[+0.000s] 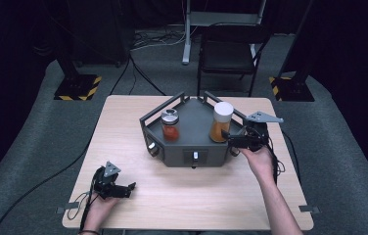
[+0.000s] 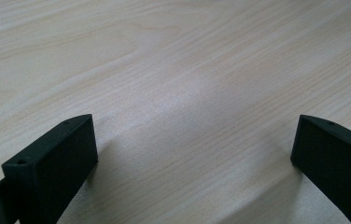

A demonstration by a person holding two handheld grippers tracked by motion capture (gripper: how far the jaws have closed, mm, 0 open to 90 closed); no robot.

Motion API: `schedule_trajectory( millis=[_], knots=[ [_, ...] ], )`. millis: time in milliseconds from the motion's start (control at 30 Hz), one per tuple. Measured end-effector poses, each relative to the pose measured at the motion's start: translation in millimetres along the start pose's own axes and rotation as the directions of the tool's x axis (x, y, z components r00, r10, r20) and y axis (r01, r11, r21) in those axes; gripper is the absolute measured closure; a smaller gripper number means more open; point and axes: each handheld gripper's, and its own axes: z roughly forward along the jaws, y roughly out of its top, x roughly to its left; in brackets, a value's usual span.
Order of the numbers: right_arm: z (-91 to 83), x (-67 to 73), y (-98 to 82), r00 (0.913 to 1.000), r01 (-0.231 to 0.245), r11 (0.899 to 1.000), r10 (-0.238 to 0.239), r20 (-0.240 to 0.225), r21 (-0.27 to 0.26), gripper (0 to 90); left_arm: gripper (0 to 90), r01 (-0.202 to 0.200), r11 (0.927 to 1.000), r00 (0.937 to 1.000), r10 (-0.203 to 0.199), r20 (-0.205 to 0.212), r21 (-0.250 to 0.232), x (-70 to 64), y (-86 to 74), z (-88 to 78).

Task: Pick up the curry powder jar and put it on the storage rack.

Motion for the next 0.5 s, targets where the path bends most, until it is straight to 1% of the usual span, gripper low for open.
schedule_trajectory(
  millis=[33,67,133,167,233,333,500],
  knots=[
    [-0.5,1.1,-1.7,0.9999,0.001,1.000,-0.001,0.011,0.006,3.3,0.1,0.000,1.0000,1.0000,0.000,0.000,0.000,0.0,0.0,0.0],
    [-1.3,0.4,-4.3,0.9999,0.001,1.000,-0.001,0.012,0.006,3.3,0.1,0.000,1.0000,1.0000,0.000,0.000,0.000,0.0,0.0,0.0],
    [-2.6,-3.4,-8.9,1.0000,-0.006,1.000,0.006,-0.003,0.009,2.8,0.1,0.000,1.0000,1.0000,0.000,0.000,0.000,0.0,0.0,0.0],
    [-3.0,-3.7,-11.1,1.0000,-0.006,1.000,0.006,-0.002,0.011,2.8,0.1,0.000,1.0000,1.0000,0.000,0.000,0.000,0.0,0.0,0.0],
    [-3.7,-2.3,-15.0,1.0000,0.002,1.000,-0.002,0.009,0.015,2.2,0.1,0.000,1.0000,1.0000,0.000,0.000,0.000,0.0,0.0,0.0],
    [-5.5,-1.3,-21.3,0.9997,0.001,1.000,-0.001,0.023,0.022,0.0,0.1,0.000,1.0000,1.0000,0.000,0.000,0.000,0.0,0.0,0.0],
    [-11.0,-4.0,-32.3,0.9997,-0.007,1.000,0.007,0.022,0.005,0.0,0.1,0.000,1.0000,1.0000,0.000,0.000,0.000,0.0,0.0,0.0]
  ],
)
